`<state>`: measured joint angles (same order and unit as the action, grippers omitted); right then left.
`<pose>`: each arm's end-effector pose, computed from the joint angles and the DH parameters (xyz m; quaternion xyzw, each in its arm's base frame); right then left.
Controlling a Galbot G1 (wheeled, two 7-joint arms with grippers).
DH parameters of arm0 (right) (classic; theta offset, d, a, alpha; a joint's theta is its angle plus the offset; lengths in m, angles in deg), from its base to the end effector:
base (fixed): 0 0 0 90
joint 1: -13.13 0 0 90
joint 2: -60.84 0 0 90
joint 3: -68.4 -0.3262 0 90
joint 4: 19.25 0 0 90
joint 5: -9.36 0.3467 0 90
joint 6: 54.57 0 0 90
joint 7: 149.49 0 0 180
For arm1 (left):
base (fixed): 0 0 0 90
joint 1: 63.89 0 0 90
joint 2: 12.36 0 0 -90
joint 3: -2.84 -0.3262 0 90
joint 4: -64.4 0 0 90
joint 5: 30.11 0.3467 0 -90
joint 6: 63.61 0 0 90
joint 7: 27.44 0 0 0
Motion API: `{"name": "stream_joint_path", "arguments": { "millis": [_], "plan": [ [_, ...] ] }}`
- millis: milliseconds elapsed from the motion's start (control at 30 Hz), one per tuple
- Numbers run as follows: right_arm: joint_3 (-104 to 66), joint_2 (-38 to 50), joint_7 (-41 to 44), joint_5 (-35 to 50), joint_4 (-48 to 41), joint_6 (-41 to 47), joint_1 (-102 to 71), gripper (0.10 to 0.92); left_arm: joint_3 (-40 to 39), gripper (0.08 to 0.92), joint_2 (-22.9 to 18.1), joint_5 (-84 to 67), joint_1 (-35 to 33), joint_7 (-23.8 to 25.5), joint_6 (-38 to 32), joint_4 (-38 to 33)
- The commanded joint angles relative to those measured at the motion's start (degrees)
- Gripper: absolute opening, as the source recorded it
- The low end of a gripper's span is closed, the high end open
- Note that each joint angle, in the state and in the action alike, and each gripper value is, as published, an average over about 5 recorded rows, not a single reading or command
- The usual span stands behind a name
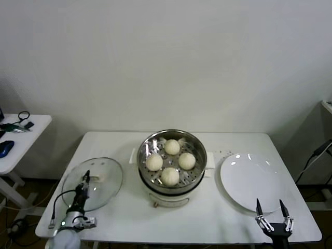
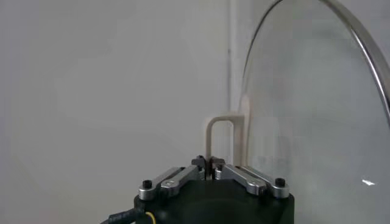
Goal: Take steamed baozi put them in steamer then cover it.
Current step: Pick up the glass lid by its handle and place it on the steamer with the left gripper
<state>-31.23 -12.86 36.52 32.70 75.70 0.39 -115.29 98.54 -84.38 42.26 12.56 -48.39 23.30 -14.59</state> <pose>0.1002 -0.1386 -0.4217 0.0336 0.9986 0.0055 0.0399 0.2442 0.1533 -0.4321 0.0261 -0.6983 -0.7140 0.0425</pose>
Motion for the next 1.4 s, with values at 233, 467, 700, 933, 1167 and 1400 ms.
{"name": "stream_joint_path", "arguments": {
  "millis": [233, 467, 700, 933, 1167, 1400],
  "plan": [
    [0.55, 1.88, -0.80, -1.14, -0.40, 4.50, 0.24, 0.823, 2.75, 0.134, 10.11, -19.33, -6.03, 14.92, 9.90, -29.06],
    [0.82, 2.40, -0.78, -1.19, -0.26, 4.92, 0.65, 0.823, 1.66, 0.134, 15.41, -23.00, -3.18, 20.44, 20.04, -42.80],
    [0.98, 2.91, -0.73, -0.62, -0.40, 4.26, 1.33, 0.823, -10.17, 0.134, 14.32, -16.36, -0.06, 22.47, 25.03, -48.37],
    [1.18, 2.76, -0.60, -0.42, -1.08, 3.72, 2.63, 0.823, -24.89, 0.134, 7.94, -6.12, 5.64, 25.21, 31.53, -46.07],
    [1.69, 2.07, -0.39, -0.97, -1.85, 3.91, 4.04, 0.823, -35.67, 0.134, 0.52, 0.60, 12.40, 27.14, 37.06, -40.18],
    [1.67, 2.00, -0.35, -0.74, -2.31, 3.68, 4.76, 0.823, -42.46, 0.134, -6.49, 7.63, 14.24, 27.32, 38.54, -33.33]
  ]
}}
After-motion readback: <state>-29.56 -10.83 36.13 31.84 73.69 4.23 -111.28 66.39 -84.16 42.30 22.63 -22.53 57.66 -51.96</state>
